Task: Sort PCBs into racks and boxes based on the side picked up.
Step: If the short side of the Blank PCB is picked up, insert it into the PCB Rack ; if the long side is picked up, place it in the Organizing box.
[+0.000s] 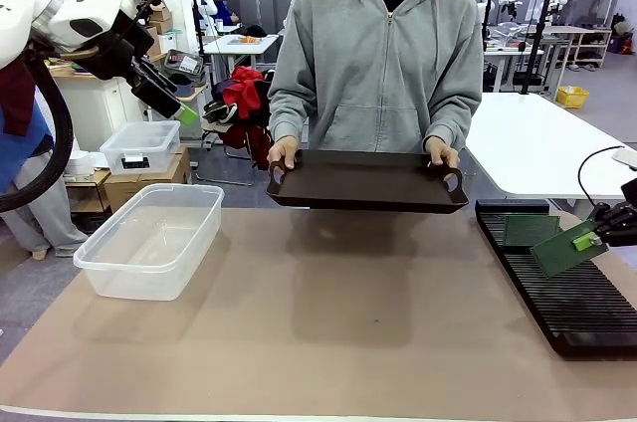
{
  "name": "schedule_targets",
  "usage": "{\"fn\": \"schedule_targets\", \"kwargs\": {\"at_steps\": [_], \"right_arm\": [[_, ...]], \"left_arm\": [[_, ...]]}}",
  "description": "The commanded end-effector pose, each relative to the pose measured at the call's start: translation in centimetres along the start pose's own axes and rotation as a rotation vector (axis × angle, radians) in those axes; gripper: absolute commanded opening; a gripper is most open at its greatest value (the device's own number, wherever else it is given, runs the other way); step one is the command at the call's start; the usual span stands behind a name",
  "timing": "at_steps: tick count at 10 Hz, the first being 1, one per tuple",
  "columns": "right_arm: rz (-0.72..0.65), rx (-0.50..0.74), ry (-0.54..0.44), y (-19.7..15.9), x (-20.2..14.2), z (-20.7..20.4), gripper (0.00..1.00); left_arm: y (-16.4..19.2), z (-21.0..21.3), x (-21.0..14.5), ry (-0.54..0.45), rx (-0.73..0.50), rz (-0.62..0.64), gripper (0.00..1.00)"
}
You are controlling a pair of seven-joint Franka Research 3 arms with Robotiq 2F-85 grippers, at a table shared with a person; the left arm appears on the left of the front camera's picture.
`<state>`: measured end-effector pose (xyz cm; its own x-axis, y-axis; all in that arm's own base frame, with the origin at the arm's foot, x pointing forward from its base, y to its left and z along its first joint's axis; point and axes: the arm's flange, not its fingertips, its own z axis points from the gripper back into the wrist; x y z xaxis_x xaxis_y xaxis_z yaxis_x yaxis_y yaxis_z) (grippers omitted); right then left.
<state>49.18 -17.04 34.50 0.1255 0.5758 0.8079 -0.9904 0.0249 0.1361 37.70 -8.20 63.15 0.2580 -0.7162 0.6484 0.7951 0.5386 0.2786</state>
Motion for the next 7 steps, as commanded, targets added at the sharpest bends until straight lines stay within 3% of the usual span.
{"fn": "schedule_targets", "kwargs": {"at_steps": [1,3,4,5,7], "right_arm": [[-0.003,-0.017,0.015,0.1,-0.6,-0.6,0.02],[-0.001,-0.032,0.005,-0.1,-0.9,-0.9,0.02],[-0.063,0.063,-0.046,0.6,0.8,0.0,0.02],[-0.013,-0.006,0.008,-0.1,-0.7,-0.4,0.02],[-0.025,0.016,-0.012,0.2,-0.4,-0.5,0.02]], "left_arm": [[-0.1,0.0,-0.1,0.004,-0.005,0.000,1.00],[-0.1,0.0,-0.1,0.004,-0.005,0.000,1.00],[-0.1,0.0,-0.1,0.004,-0.005,0.000,1.00],[-0.1,0.0,-0.1,0.004,-0.005,0.000,1.00],[-0.1,0.0,-0.1,0.004,-0.005,0.000,1.00]]}}
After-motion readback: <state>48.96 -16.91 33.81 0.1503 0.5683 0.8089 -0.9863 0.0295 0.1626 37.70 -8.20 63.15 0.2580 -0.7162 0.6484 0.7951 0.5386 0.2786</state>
